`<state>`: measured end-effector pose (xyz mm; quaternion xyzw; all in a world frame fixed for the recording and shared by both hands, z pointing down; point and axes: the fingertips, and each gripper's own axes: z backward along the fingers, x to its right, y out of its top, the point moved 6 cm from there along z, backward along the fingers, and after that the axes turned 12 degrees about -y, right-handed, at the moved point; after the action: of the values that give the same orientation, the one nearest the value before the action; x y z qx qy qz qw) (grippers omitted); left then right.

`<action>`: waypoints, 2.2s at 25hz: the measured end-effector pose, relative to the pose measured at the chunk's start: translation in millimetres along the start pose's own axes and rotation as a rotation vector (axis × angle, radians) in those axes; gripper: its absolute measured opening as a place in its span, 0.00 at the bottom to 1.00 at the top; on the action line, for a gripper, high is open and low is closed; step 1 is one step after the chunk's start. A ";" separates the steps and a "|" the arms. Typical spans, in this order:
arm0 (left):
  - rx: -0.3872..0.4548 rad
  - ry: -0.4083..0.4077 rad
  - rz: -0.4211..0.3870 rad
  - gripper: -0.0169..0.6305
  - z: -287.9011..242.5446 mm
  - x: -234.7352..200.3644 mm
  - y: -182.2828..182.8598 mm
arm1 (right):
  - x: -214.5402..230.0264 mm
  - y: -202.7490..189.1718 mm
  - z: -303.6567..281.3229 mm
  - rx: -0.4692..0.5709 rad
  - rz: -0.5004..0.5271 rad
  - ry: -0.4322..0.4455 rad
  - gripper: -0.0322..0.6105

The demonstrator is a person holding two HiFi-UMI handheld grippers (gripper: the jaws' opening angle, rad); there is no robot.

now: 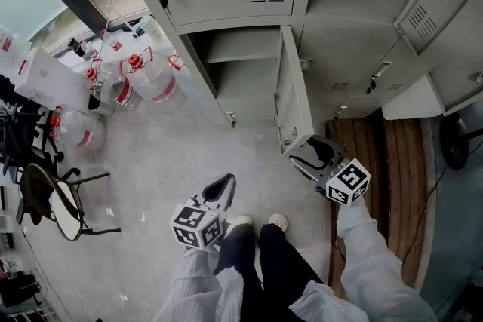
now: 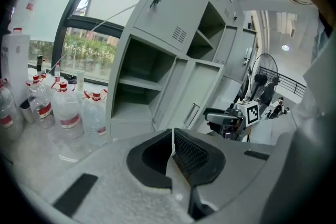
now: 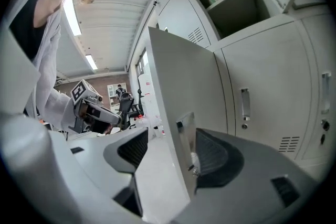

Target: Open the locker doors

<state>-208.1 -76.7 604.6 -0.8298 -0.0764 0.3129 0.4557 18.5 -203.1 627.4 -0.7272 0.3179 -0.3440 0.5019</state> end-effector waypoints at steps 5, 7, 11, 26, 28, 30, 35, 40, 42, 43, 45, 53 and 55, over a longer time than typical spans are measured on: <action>0.044 -0.066 -0.062 0.05 5.2 18.8 33.6 | -19.1 24.3 26.3 0.016 -0.048 -0.050 0.47; 0.047 -0.097 -0.080 0.05 10.4 29.5 43.8 | -32.3 36.2 41.7 0.024 -0.073 -0.095 0.47; 0.062 -0.150 -0.111 0.05 22.2 49.4 62.4 | -66.5 62.9 76.7 0.089 -0.159 -0.186 0.47; 0.202 -0.263 -0.304 0.05 72.7 102.2 152.7 | -146.0 188.1 154.2 0.415 -0.144 -0.522 0.47; 0.220 -0.281 -0.353 0.05 79.3 108.8 168.3 | -151.7 201.5 160.7 0.440 -0.128 -0.571 0.47; 0.239 -0.303 -0.387 0.05 85.8 114.5 182.9 | -158.9 211.7 166.1 0.459 -0.112 -0.623 0.47; 0.282 -0.367 -0.414 0.05 92.3 131.7 200.5 | -172.8 216.5 185.3 0.437 -0.077 -0.725 0.47; 0.266 -0.388 -0.425 0.05 85.6 141.3 192.7 | -174.8 202.5 203.2 0.376 -0.090 -0.780 0.47; 0.257 -0.401 -0.416 0.05 82.8 144.0 186.6 | -176.5 197.1 208.0 0.353 -0.088 -0.788 0.46; 0.253 -0.407 -0.411 0.05 81.4 145.2 183.9 | -177.1 194.9 209.8 0.346 -0.091 -0.791 0.46; 0.245 -0.418 -0.405 0.05 78.5 147.7 179.8 | -177.2 191.9 212.8 0.335 -0.102 -0.796 0.45; 0.218 -0.424 -0.409 0.05 73.9 153.7 172.1 | -178.5 189.0 213.1 0.294 -0.082 -0.813 0.13; 0.211 -0.419 -0.406 0.05 74.2 152.7 168.7 | -175.9 185.8 212.2 0.274 -0.094 -0.837 0.05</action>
<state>-157.4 -57.9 371.4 -0.6631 -0.3000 0.3861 0.5667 72.0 -7.3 364.2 -0.7442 0.0053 -0.0812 0.6629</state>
